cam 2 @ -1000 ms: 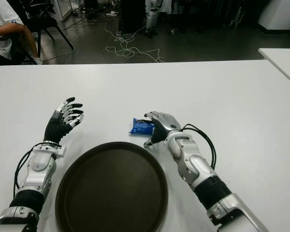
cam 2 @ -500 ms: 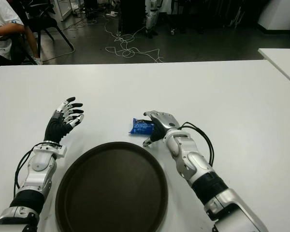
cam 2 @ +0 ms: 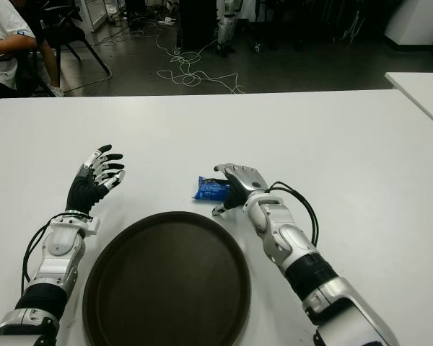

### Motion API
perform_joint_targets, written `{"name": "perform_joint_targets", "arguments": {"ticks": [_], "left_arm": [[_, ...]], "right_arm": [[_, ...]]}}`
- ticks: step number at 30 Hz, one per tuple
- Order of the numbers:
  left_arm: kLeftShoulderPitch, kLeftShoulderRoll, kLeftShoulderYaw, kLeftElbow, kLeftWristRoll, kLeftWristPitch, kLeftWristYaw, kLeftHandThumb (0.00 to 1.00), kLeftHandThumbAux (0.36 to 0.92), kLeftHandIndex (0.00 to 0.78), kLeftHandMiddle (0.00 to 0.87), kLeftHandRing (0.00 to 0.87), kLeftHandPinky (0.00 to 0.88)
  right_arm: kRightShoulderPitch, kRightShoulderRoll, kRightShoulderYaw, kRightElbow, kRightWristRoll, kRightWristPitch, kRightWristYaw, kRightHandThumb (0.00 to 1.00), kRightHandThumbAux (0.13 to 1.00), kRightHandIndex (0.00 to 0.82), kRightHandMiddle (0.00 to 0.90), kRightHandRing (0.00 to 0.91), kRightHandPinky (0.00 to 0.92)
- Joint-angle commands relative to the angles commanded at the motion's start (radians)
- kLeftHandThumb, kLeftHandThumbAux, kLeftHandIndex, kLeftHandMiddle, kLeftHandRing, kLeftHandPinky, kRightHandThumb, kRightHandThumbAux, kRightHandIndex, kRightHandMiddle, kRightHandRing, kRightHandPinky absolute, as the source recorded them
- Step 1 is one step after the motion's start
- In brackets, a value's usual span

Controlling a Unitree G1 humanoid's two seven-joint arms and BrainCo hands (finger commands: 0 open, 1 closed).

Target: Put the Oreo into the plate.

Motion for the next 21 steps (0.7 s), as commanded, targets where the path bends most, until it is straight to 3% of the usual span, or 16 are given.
{"name": "perform_joint_targets", "arguments": {"ticks": [8, 16, 21], "left_arm": [[-0.001, -0.004, 0.001, 0.003, -0.014, -0.007, -0.01, 0.407, 0.743, 0.144, 0.261, 0.286, 0.309], [-0.001, -0.007, 0.002, 0.005, -0.027, -0.015, -0.026, 0.407, 0.74, 0.138, 0.263, 0.29, 0.323], [0.001, -0.008, 0.002, 0.001, -0.026, -0.017, -0.025, 0.423, 0.738, 0.14, 0.267, 0.295, 0.333]], "right_arm": [[-0.007, 0.007, -0.004, 0.04, 0.007, -0.024, -0.031, 0.0, 0.829, 0.21, 0.262, 0.273, 0.275], [-0.002, -0.003, -0.003, 0.084, -0.006, -0.116, -0.162, 0.031, 0.854, 0.403, 0.464, 0.477, 0.477], [-0.008, -0.01, 0.003, 0.109, -0.013, -0.147, -0.208, 0.068, 0.839, 0.461, 0.524, 0.523, 0.508]]}}
